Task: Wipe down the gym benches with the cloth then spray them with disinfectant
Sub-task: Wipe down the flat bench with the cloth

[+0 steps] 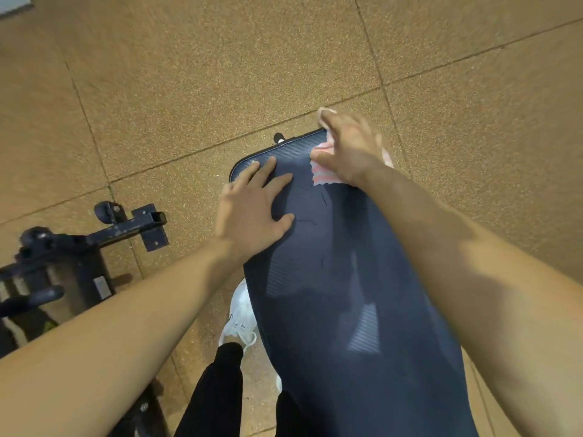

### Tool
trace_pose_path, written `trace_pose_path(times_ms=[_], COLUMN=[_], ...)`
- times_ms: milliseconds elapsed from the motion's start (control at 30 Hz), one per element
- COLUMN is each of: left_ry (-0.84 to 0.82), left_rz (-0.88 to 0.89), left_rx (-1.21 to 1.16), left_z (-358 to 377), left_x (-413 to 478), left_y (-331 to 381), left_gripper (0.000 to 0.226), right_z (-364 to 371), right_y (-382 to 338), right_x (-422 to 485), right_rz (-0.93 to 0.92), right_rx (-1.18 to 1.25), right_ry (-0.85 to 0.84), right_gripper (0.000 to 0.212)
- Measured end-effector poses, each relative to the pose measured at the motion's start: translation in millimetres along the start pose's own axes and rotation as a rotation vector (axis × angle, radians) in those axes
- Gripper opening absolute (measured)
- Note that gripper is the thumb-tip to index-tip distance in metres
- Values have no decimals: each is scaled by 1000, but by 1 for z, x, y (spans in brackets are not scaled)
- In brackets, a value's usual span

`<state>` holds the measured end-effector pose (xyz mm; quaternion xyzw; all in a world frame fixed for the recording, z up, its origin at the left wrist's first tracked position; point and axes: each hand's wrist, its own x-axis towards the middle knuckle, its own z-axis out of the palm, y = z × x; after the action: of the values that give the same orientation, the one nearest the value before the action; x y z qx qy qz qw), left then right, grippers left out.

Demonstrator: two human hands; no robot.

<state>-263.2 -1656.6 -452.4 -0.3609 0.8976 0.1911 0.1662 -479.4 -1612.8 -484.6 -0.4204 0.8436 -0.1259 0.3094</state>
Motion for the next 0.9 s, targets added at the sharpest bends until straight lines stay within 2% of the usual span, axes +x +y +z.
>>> trace_pose_path(times_ms=[100, 200, 300, 400, 500, 600, 667, 733, 833, 900], left_ry=[4, 112, 206, 170, 126, -25, -133, -183, -162, -217], left_rz=[41, -2, -186, -247, -143, -38, 29, 87, 230, 339], left_rx=[-153, -331, -467, -479, -516, -585, -553, -381, -39, -44], left_z=[-8, -17, -27, -30, -35, -37, -39, -42, -46, -42], left_x=[3, 9, 23, 40, 54, 69, 78, 88, 101, 106], left_y=[-22, -37, -43, -43, -35, -28, -26, -26, -11, 0], left_gripper=[54, 33, 28, 33, 41, 42, 41, 57, 73, 74], right_z=[8, 16, 23, 35, 39, 27, 17, 14, 20, 24], right_y=[-31, -46, -53, -64, -67, -54, -39, -20, -2, -3], right_x=[15, 19, 15, 7, -3, -17, -28, -40, -53, -58], right_rz=[-48, -59, -88, -163, -179, -103, -78, -75, -103, -96], right_rx=[-69, -60, 19, 102, 281, 466, 346, 147, 7, -1], right_ry=[-82, -133, -164, -232, -142, 18, 150, 247, 252, 202], right_gripper=[67, 56, 56, 64, 70, 62, 48, 33, 26, 33])
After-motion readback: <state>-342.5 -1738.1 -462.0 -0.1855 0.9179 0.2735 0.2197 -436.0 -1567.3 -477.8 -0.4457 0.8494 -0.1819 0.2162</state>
